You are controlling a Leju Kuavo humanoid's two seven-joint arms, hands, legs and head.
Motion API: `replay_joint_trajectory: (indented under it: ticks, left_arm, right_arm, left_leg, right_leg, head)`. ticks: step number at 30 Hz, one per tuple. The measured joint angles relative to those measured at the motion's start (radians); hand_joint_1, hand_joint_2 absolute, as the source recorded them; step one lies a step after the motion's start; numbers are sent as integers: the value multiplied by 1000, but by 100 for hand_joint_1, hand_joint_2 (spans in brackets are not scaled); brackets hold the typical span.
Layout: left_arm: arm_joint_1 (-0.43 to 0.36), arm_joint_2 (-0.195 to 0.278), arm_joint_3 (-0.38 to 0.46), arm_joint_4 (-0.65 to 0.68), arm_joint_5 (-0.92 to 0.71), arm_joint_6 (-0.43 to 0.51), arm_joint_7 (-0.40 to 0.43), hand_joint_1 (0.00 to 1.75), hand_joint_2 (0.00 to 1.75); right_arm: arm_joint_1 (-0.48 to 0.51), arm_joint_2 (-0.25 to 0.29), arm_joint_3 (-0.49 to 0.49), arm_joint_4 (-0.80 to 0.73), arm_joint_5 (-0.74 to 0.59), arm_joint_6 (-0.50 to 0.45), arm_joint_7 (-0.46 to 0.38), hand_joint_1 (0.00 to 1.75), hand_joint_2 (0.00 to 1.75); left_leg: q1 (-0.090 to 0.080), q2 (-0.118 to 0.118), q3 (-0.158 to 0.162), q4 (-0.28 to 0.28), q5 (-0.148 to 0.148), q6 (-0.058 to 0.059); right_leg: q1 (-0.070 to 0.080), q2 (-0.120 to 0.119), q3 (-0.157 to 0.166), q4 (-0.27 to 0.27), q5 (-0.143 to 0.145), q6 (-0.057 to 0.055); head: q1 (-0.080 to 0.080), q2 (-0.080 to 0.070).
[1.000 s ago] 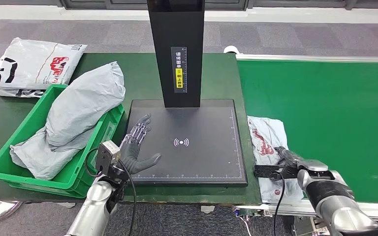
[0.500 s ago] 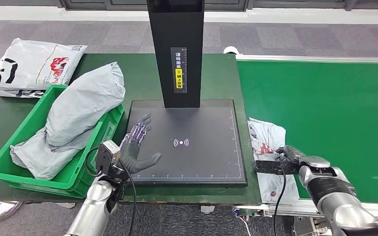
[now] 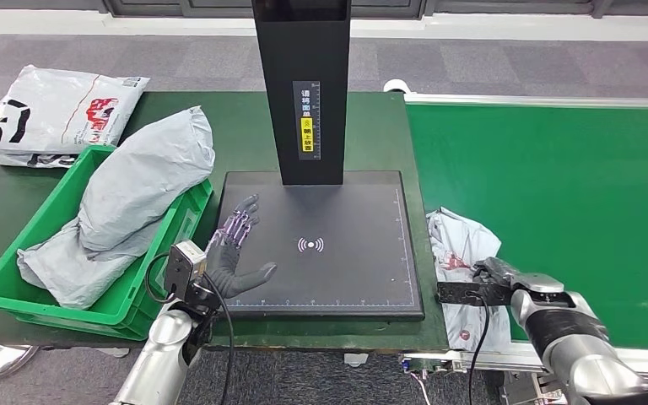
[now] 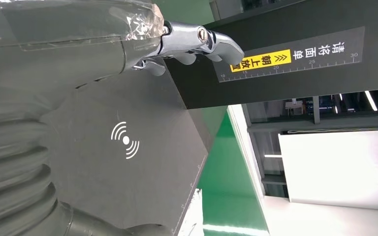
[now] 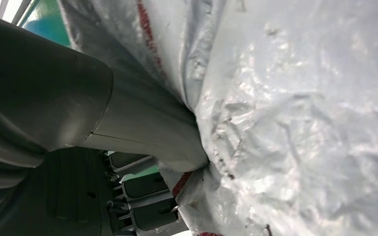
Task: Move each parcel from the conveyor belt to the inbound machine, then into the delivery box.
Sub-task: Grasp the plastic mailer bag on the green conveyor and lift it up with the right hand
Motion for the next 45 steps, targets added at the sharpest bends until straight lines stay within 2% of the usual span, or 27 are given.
replay_joint_trajectory:
  ticks: [36,38,40,43,45]
  left_arm:
    - [0,0,0,0,-1,3,0,0,175]
    - [13,0,0,-17,-11,32,-1,0,175]
    - [46,2,0,-62,-26,64,4,0,175]
    - [82,4,1,-121,-34,69,17,0,175]
    - [93,4,1,-142,-36,68,19,0,175]
  right_arm:
    - [10,0,0,0,-8,0,-8,175,175]
    - [9,3,-18,-12,-99,-20,-82,175,175]
    - [9,3,-90,-55,-339,-29,-175,175,175]
    - [10,2,-324,-134,-837,-11,-182,175,175]
    - [8,4,-482,-159,-1040,-16,-182,175,175]
  left_leg:
    - [0,0,0,0,0,0]
    - [0,0,-1,0,0,0]
    - [0,1,-3,0,0,0]
    - [-1,-1,-5,0,0,1]
    - [-1,-8,-6,0,1,1]
  right_leg:
    - [0,0,0,0,0,0]
    - [0,0,0,0,0,0]
    - [-1,1,-2,0,1,-1]
    - [-1,-2,-4,0,0,1]
    - [-1,-8,-2,0,-2,2]
  head:
    - [0,0]
    - [0,0]
    - [0,0]
    - [0,0]
    - [0,0]
